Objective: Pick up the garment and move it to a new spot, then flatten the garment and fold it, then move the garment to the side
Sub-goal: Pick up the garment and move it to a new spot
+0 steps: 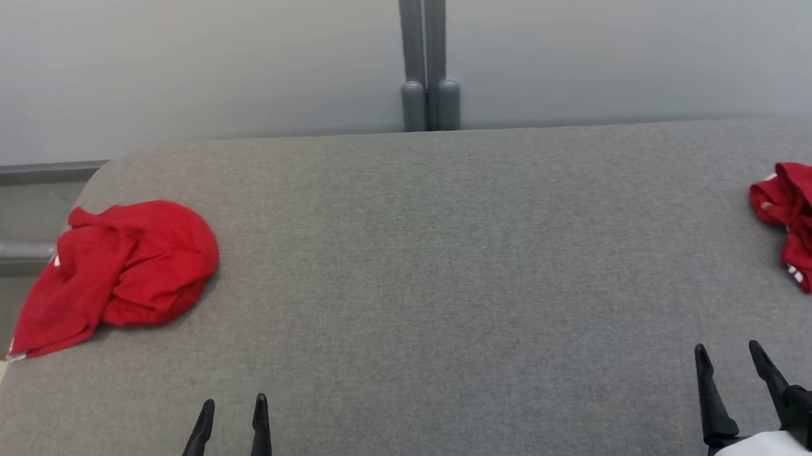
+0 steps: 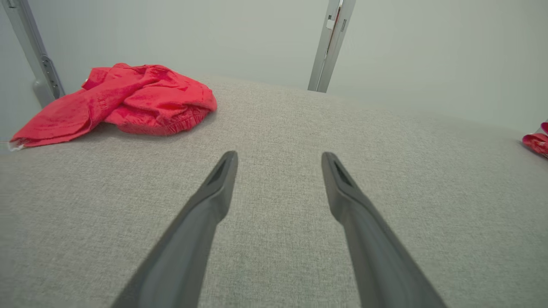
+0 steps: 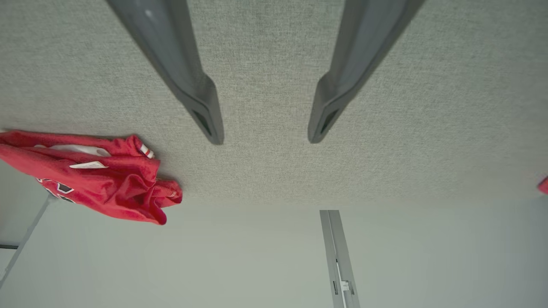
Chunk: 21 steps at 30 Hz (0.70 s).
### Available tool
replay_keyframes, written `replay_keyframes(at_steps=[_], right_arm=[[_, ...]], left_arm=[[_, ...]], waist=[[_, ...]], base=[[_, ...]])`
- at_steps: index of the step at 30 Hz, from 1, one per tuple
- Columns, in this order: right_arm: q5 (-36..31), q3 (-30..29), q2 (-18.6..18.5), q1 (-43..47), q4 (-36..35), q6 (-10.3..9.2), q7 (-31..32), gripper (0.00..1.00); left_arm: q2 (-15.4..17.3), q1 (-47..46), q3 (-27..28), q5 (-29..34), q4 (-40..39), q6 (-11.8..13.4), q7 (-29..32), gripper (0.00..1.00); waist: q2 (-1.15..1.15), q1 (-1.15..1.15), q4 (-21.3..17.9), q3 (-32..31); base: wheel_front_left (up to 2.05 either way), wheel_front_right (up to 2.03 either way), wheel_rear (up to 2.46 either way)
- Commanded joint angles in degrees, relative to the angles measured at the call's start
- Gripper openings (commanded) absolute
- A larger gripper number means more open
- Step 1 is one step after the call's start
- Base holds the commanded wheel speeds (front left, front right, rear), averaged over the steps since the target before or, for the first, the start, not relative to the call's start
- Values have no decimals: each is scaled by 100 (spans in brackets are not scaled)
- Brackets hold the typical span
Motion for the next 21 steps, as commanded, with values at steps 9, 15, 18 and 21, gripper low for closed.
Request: replay_keyframes(at_steps=[9,15,18,21], right_arm=[[118,299,4,-264,-27,-6,-14,100],[152,325,-82,-348,-54,-6,-14,100],[184,322,-195,-484,-121,-6,-14,100],[200,315,-362,-702,-204,-6,-15,100]], left_arm=[[69,-86,39,-51,-52,-16,0,100],[44,-394,47,-146,-82,-17,0,100],[40,-839,13,-211,110,-17,0,100],[55,-1538,-50,-282,655,-16,8,100]], waist=[[0,0,1119,153],[0,0,1052,461],[0,0,952,863],[0,0,833,1361]], base=[[0,0,0],[0,0,0],[0,0,0],[0,0,0]])
